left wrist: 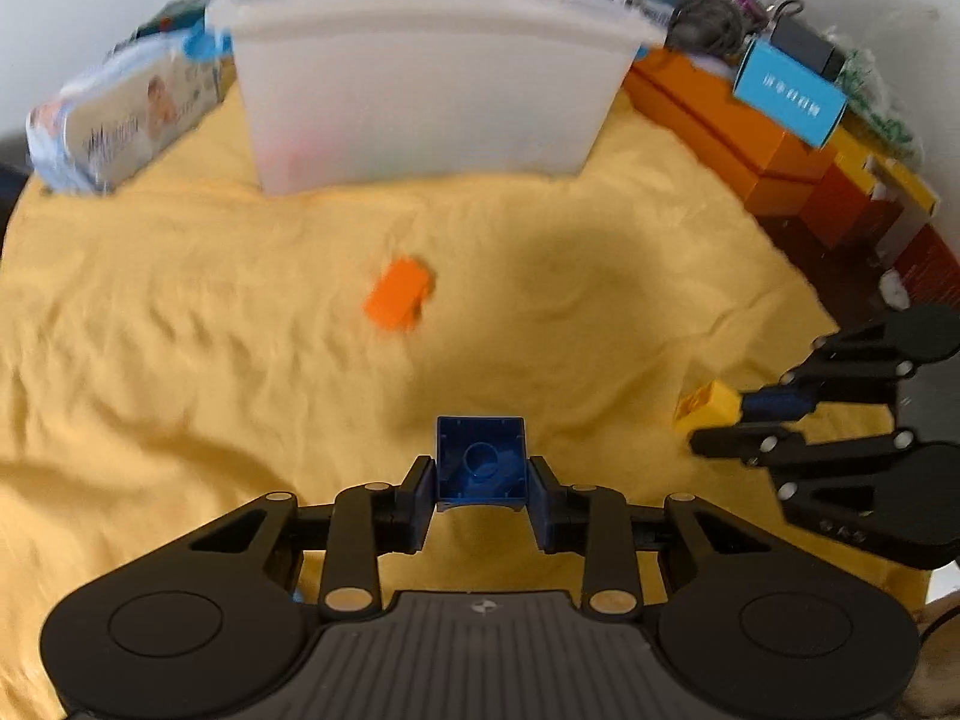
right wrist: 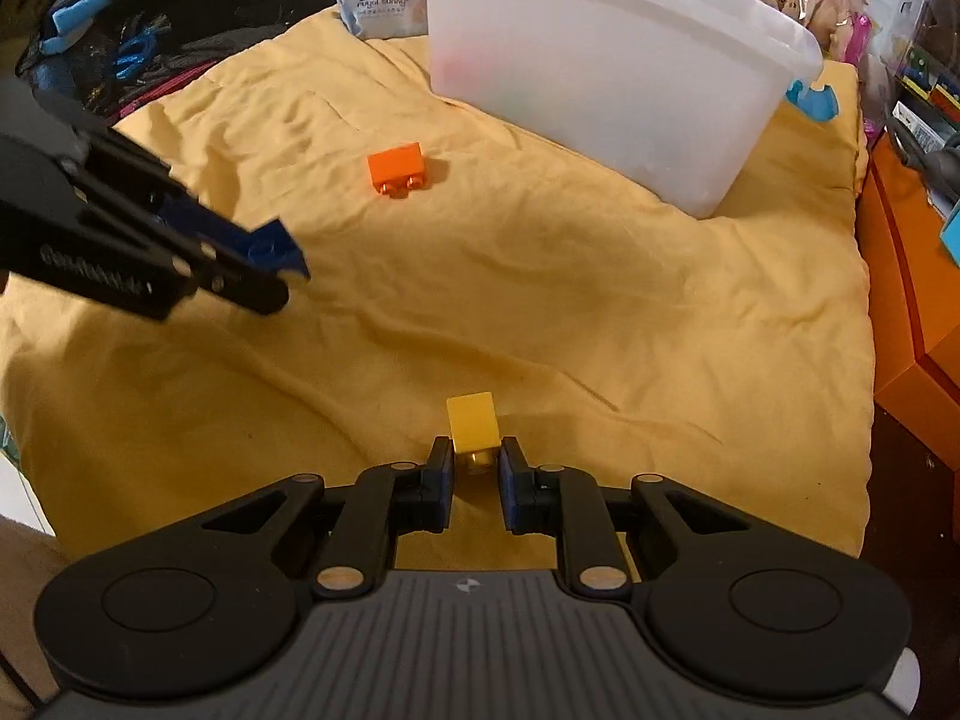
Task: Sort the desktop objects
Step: 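Carry both blocks over the white bin and open both tools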
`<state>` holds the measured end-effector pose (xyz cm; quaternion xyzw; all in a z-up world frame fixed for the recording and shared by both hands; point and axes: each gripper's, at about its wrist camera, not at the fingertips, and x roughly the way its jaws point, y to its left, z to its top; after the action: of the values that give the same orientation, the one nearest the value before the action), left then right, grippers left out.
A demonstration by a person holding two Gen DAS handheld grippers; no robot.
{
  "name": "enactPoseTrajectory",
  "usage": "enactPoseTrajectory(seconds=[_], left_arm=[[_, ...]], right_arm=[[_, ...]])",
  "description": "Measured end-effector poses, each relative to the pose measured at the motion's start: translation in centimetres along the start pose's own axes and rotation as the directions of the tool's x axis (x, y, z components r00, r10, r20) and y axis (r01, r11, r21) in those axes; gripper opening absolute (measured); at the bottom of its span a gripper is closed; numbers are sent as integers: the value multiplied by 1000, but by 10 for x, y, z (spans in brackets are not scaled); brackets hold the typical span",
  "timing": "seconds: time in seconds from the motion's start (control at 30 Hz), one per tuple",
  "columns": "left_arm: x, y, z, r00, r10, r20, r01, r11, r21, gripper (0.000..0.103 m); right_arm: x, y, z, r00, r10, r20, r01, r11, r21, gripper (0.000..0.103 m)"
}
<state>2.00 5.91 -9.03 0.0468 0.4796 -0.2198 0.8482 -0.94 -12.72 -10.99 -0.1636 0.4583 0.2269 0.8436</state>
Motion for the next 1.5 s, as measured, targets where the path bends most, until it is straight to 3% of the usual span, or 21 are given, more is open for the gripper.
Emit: enactPoseTrajectory(seconds=[0.13,0.27,0.47,0.6,0.7,0.77,0.87,1.0,1.2,1.3,1.5], left_arm=[[-29,4,37,994,12,106,-16,999,37,35],[-65,8,89,967,21,256,-39,997,66,36],[-98,10,154,914,21,406,-87,986,144,36],[-95,18,186,898,26,439,-112,979,171,36],[-79,27,205,900,26,436,-102,983,153,36],[-61,31,213,906,42,422,-111,984,141,36],[-36,37,219,917,79,390,-146,979,145,36],[1,46,222,942,90,323,-137,982,126,36],[35,54,218,965,91,246,-121,987,110,36],[38,57,216,968,101,230,-123,989,83,44],[6,53,209,952,78,296,-104,992,75,48]], right_arm=[[-15,-5,22,998,-32,57,33,999,-20,18],[-37,-19,60,986,-76,151,81,996,-23,18],[-72,-43,128,938,-161,306,160,987,29,18],[-79,-59,167,906,-186,381,169,983,78,18],[-72,-71,189,891,-202,407,172,979,109,18],[-61,-81,198,892,-210,400,174,977,124,18],[-42,-92,208,900,-224,373,183,973,141,18],[-11,-104,209,923,-217,317,177,973,151,18],[17,-109,197,947,-211,241,175,971,164,20],[21,-111,193,948,-216,234,176,968,180,39],[4,-109,189,928,-223,297,174,968,182,39]])
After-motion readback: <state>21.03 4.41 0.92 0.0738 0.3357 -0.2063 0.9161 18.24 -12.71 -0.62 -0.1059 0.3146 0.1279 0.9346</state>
